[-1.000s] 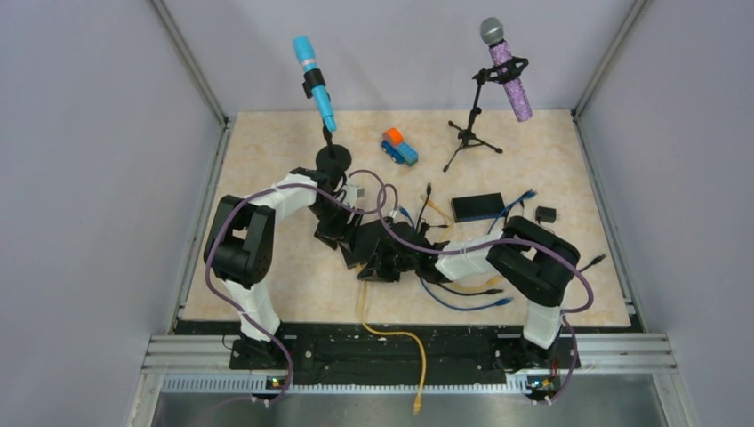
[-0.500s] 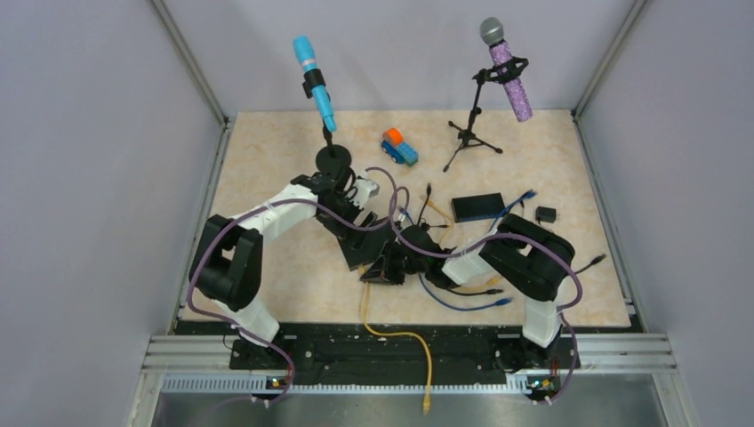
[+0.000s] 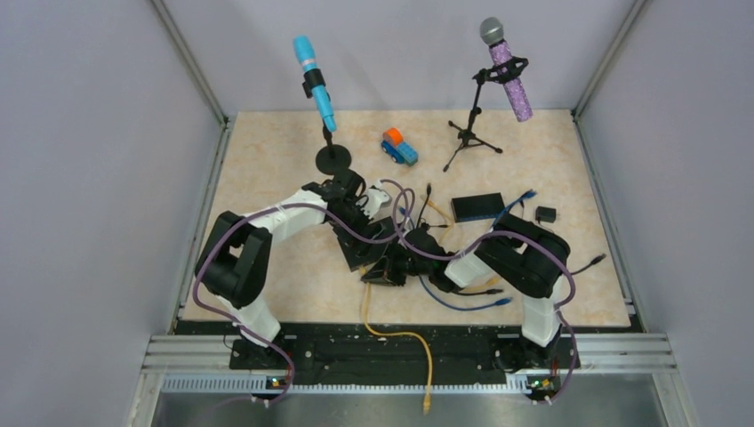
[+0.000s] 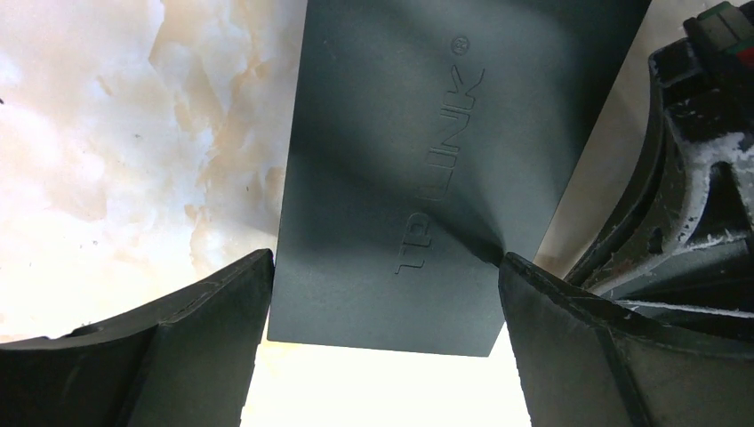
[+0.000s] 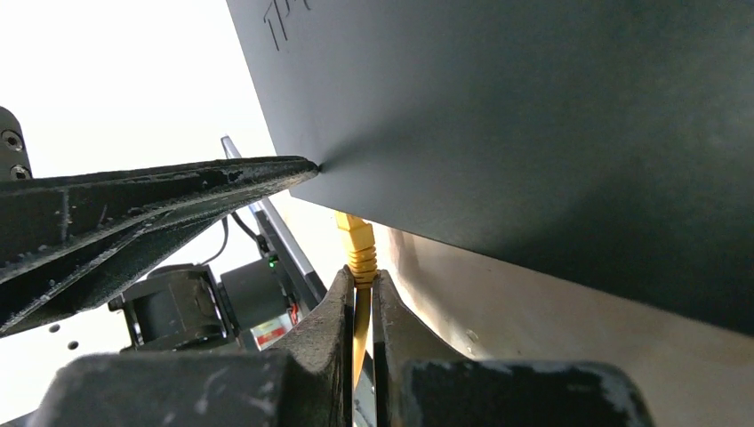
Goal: Pull the plug from the switch port
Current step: Pull the connector from the switch port.
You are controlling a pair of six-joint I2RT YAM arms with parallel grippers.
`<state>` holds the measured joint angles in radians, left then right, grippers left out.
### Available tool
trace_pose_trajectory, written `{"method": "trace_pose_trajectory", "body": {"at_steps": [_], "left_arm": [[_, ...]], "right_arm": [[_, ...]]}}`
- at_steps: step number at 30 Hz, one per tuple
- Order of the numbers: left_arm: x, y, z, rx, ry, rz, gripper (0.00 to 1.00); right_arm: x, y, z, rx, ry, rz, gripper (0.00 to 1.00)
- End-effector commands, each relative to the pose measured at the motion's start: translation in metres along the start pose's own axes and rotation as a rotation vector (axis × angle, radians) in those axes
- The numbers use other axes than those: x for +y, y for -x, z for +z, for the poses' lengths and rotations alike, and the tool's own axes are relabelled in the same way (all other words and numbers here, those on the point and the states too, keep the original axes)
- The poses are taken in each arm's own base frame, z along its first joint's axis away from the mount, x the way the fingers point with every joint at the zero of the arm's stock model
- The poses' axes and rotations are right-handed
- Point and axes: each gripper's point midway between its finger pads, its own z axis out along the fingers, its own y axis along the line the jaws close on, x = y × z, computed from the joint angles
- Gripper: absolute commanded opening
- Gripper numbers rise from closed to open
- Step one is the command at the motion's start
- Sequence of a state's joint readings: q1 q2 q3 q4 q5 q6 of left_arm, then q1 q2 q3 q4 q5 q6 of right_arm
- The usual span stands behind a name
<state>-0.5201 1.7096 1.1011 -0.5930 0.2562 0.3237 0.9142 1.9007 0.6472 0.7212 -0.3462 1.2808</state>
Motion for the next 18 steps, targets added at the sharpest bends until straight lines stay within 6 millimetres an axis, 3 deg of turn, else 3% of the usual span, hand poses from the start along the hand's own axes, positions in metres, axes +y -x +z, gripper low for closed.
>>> {"method": "trace_pose_trajectory", "body": {"at_steps": [1, 12, 18], "left_arm": [[-0.024, 0.011, -0.002, -0.07, -0.101, 0.084, 0.99], [-0.052, 0.012, -0.01, -0.099, -0.203, 0.145, 0.99], [-0.061, 0.025, -0.021, -0.156, -0.222, 0.138, 0.99]], "right_arm": [[0.009, 0.008, 0.0, -0.012, 0.064, 0.043, 0.0], [0.006, 0.017, 0.001, -0.042, 0.041, 0.051, 0.0], [0.004, 0.018, 0.001, -0.045, 0.036, 0.051, 0.0]]}}
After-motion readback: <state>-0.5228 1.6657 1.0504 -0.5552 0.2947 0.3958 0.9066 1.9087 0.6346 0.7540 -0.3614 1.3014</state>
